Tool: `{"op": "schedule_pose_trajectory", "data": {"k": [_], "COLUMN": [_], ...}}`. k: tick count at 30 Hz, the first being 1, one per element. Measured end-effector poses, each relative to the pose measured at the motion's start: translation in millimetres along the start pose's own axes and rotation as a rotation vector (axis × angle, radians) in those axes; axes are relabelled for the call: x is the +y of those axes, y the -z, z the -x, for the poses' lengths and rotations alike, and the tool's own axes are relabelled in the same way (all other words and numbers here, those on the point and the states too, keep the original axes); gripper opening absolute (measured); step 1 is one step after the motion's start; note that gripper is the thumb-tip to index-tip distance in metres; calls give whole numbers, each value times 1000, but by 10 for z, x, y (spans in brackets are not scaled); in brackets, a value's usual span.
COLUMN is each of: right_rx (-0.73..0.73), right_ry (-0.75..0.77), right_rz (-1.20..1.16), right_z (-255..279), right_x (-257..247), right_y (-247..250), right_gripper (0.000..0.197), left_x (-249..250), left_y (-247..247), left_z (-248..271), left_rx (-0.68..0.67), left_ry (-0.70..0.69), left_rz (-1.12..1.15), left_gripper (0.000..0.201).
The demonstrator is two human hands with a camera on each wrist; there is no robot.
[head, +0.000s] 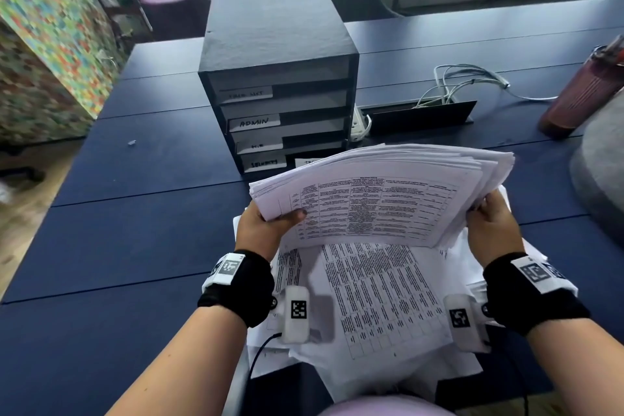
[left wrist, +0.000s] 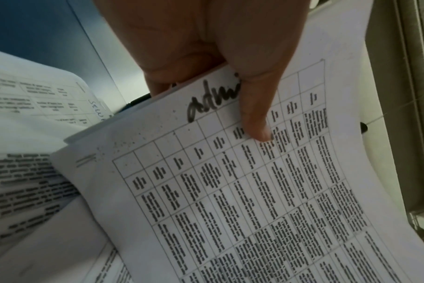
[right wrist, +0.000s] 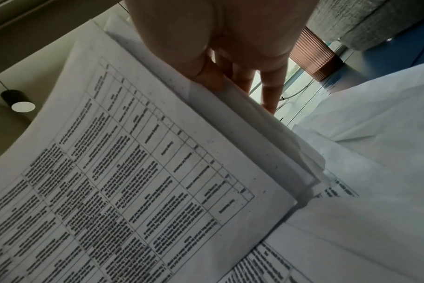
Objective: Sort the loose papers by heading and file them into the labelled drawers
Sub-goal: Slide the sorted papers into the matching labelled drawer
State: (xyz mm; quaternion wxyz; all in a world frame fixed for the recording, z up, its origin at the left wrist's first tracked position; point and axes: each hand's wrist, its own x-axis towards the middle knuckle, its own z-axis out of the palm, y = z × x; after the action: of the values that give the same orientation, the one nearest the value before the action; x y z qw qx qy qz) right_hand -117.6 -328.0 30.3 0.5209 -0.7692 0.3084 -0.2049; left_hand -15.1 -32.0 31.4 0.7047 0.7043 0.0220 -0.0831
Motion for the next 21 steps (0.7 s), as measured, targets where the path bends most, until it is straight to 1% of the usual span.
{"op": "schedule_pose_trajectory", "data": {"k": [3,6,8,10,11,13,15,17,18,19,21], "right_rx": [21,-11,-1,-13,-37,-110,-201,-273,-282,-275,-206], "right_ry": [21,54,61,29,10,-18,-13,1,0,2,20], "right_rz": [64,69,60,-33,-128,-311,-375,-309,-252,-201,-126], "right_z": [-10,-2,8,27,39,72,112,115,106,86,26], "right_x": [17,-7,-17,-37,-44,-60,-79,-56,-44,-39,-62], "right_y": [-27,-54,-58,-55,-45,-5,56,79,78,62,37], "right_gripper": [30,33,31,24,26,37,48,56,55,52,39], "left_x": [-5,18,35,30,27,8,-14,-21,-23,-18,5], "left_y": [-24,-48,-61,-47,-33,-2,5,-15,-35,-56,-100], "left_z": [12,12,13,2,-5,-22,-35,-45,-50,-56,-51], "left_rx": [35,24,7,21,36,57,52,35,28,26,31], "left_ry": [-18,-32,-46,-50,-50,-46,-36,-28,-30,-37,-60], "left_rz": [47,74,83,93,97,96,88,90,86,78,79], "left_gripper": [44,41,40,40,40,39,37,33,31,30,31]}}
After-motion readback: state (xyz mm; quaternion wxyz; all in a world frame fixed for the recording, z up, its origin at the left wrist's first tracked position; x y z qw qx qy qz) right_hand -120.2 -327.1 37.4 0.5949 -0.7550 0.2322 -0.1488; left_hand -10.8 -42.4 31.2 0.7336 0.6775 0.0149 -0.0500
